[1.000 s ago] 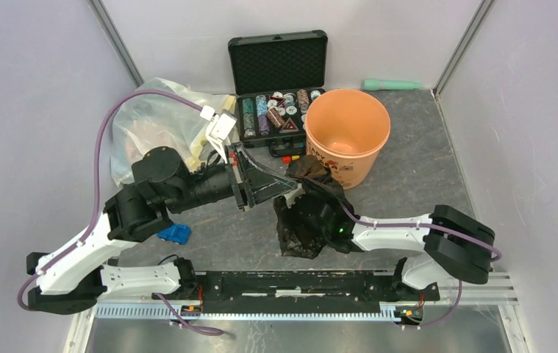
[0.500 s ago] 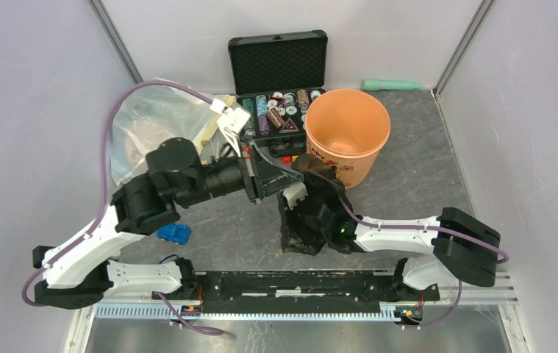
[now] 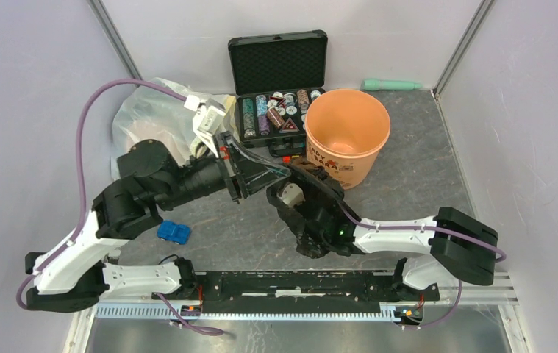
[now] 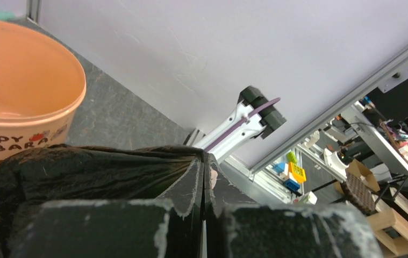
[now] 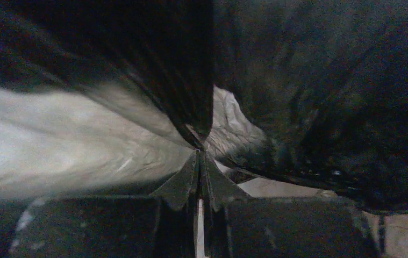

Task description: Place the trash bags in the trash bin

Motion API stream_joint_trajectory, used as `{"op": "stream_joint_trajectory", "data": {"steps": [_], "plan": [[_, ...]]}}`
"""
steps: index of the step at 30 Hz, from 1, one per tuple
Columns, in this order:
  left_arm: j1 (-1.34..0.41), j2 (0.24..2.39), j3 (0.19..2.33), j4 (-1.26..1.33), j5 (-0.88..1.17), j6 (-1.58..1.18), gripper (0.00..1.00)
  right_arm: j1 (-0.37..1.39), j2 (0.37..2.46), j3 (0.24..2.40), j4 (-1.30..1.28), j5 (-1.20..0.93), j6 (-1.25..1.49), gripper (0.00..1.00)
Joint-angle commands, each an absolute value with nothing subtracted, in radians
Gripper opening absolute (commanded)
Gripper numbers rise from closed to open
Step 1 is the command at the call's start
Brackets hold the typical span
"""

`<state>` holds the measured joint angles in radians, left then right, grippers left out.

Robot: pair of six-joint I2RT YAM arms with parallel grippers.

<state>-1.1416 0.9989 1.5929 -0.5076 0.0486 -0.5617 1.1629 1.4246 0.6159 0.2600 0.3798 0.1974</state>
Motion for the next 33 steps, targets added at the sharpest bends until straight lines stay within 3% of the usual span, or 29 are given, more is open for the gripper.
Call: {"op": "stream_joint_trajectory", "data": {"steps": [1, 6, 10, 12, 19, 24, 33], "plan": [[-1.148, 1.001, 1.494, -0.389, 0.100, -0.584, 0.02, 1.178, 1.362, 0.681, 0.239, 0.323, 0.151, 0.09], [-1.147, 0.990, 1.456, -0.449, 0.007, -0.561, 0.03, 1.214, 1.313, 0.694, 0.205, 0.347, 0.110, 0.20], [-1.122, 0.970, 1.509, -0.575, -0.136, -0.528, 0.02, 1.277, 1.291, 0.642, 0.235, 0.499, 0.062, 0.22], [-1.114, 0.970, 1.559, -0.650, -0.194, -0.504, 0.02, 1.303, 1.283, 0.622, 0.240, 0.551, 0.047, 0.29], [-1.112, 0.959, 1.617, -0.807, -0.341, -0.445, 0.02, 1.367, 1.165, 0.582, 0.224, 0.614, 0.010, 0.33], [-1.112, 0.980, 1.608, -0.844, -0.435, -0.421, 0.02, 1.463, 1.046, 0.580, 0.194, 0.611, -0.058, 0.43], [-1.111, 0.987, 1.557, -0.778, -0.372, -0.415, 0.02, 1.506, 0.926, 0.732, -0.029, 0.656, -0.032, 0.56]]}}
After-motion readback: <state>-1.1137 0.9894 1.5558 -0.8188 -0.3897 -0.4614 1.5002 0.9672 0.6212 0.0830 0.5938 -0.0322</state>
